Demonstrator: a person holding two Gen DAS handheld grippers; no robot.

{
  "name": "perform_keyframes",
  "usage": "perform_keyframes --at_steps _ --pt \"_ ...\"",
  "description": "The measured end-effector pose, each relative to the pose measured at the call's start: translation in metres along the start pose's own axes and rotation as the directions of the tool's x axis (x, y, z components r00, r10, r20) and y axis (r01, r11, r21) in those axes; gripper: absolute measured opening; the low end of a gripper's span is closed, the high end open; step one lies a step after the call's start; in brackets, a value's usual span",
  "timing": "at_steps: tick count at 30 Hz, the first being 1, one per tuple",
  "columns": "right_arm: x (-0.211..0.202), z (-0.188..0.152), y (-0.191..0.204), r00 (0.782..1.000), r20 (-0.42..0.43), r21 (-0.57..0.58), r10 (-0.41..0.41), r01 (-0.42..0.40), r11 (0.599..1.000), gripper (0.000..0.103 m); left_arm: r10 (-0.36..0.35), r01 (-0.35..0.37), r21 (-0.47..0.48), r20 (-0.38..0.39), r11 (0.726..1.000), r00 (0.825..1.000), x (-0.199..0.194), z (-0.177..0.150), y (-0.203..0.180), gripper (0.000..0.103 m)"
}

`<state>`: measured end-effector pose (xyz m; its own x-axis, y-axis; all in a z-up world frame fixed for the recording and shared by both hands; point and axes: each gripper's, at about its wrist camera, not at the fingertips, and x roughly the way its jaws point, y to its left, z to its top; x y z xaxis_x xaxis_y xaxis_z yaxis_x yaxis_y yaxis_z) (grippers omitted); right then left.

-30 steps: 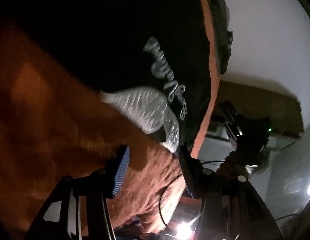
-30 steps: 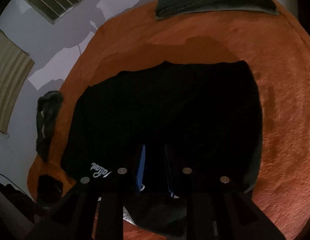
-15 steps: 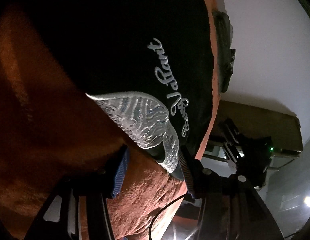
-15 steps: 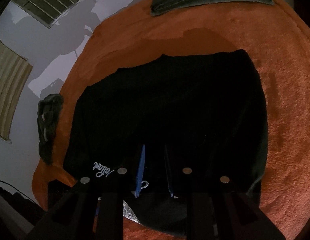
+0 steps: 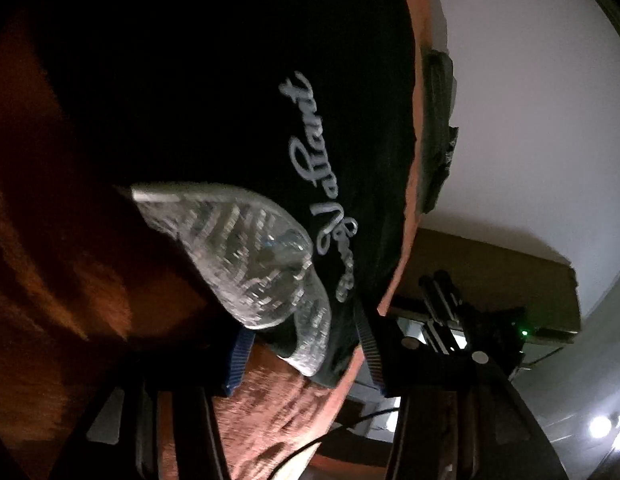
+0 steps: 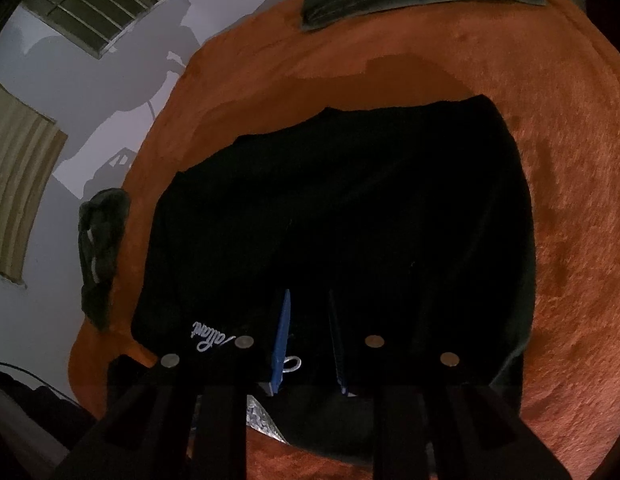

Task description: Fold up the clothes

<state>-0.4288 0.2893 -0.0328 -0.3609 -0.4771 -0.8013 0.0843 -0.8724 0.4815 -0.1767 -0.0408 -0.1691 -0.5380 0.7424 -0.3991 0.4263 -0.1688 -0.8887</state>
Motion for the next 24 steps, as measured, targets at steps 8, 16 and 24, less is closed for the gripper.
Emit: perform_keyframes --at_steps 8,16,24 --pt "0.006 0.050 0.029 0.990 -0.079 -0.241 -0.114 0.092 0.966 0.018 0.012 -0.012 -0.019 -0.003 1.000 1.000 0.008 -0.003 0.004 0.023" --pt "0.035 0.099 0.068 0.972 -0.189 -0.530 -0.137 0.016 0.848 0.046 -0.003 0.005 -0.052 0.040 0.999 0.999 0.004 0.001 0.007 0.023" --pt "0.123 0.134 0.130 0.823 -0.322 -0.910 -0.468 -0.132 0.394 0.054 0.022 -0.020 -0.027 0.050 0.999 0.999 0.018 -0.001 0.006 0.009"
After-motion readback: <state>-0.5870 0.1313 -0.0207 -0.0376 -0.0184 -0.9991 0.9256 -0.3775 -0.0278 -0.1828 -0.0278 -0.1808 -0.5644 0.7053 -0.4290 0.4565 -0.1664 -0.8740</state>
